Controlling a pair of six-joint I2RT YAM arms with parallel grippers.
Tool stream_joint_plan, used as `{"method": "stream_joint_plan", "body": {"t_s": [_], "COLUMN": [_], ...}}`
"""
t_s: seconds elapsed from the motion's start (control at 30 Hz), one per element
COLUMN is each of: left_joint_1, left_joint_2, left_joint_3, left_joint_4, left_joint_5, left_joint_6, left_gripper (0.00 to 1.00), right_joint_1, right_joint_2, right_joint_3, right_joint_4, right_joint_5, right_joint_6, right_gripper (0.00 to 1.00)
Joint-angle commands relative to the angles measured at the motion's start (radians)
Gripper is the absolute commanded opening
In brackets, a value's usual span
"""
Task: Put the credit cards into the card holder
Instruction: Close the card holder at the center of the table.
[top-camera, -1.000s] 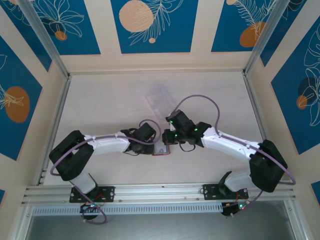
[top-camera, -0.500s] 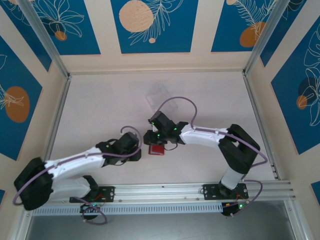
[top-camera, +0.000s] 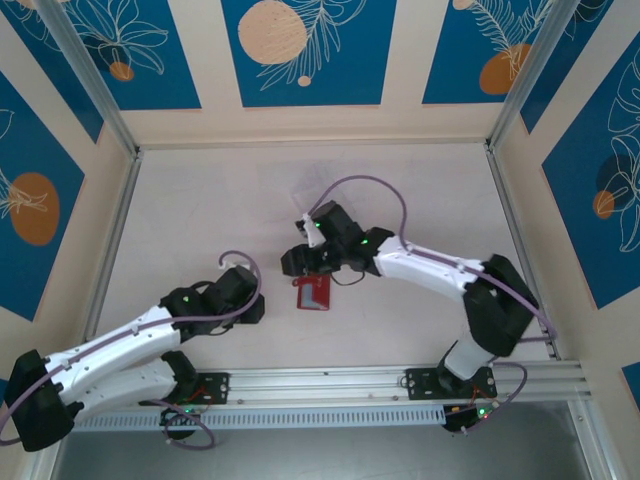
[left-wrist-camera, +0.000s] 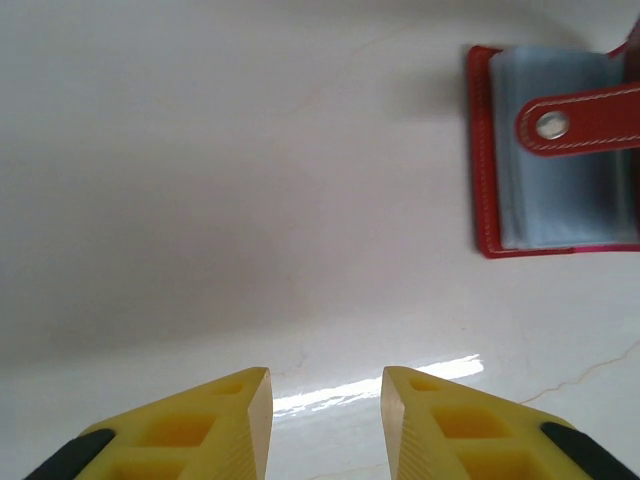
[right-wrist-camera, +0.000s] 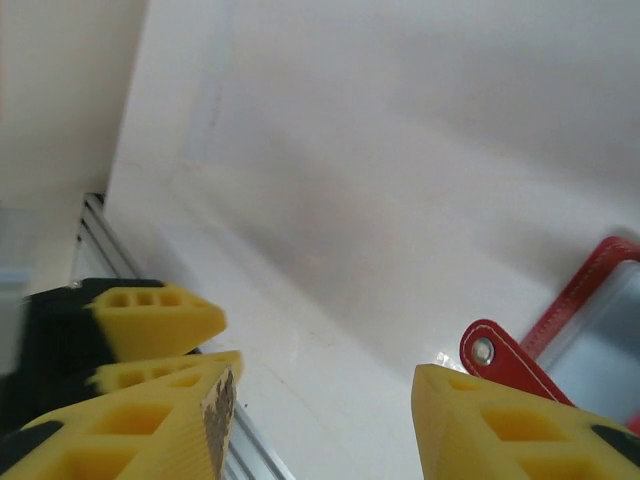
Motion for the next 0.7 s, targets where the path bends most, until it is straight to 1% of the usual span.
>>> {"method": "stream_joint_plan", "body": {"t_s": [0.0, 0.1, 0.17, 0.23, 0.27, 0.37, 0.47, 0.6, 0.67], "left_joint_1": [0.008, 0.006, 0.006, 0.006, 0.006, 0.007, 0.009, 0.012, 0.015], "left_joint_2": [0.043, 0.100, 0.135, 0.178, 0.204, 0.284, 0.380, 0.486, 0.528], "left_joint_3": [0.073, 0.130, 0.167, 0.204, 0.223, 0.265, 0.308, 0.350, 0.367], "left_joint_4": [-0.011, 0.001, 0.016, 0.032, 0.043, 0.082, 0.100, 0.125, 0.130], "left_joint_5": [0.021, 0.045, 0.059, 0.080, 0.095, 0.128, 0.132, 0.145, 0.141], "left_joint_6": [0.060, 0.093, 0.113, 0.132, 0.138, 0.150, 0.169, 0.192, 0.201], "left_gripper": [0.34, 0.33, 0.33, 0.33, 0.33, 0.33, 0.33, 0.32, 0.32], "right_joint_1": [-0.043, -0.099, -0.119, -0.121, -0.121, -0.115, -0.104, -0.071, -0.054], "right_joint_2": [-0.099, -0.151, -0.153, -0.124, -0.099, -0.013, 0.091, 0.199, 0.247], "right_joint_3": [-0.036, -0.127, -0.180, -0.191, -0.192, -0.177, -0.134, -0.067, -0.036], "right_joint_4": [-0.129, -0.143, -0.135, -0.128, -0.114, -0.058, -0.039, -0.062, -0.087], "right_joint_5": [-0.009, 0.003, 0.014, 0.014, 0.010, -0.014, -0.013, 0.041, 0.073], "right_joint_6": [-0.042, -0.039, -0.033, -0.037, -0.035, -0.029, -0.035, -0.052, -0.057], "right_gripper": [0.46, 0.34, 0.23, 0.16, 0.15, 0.15, 0.20, 0.25, 0.30]}}
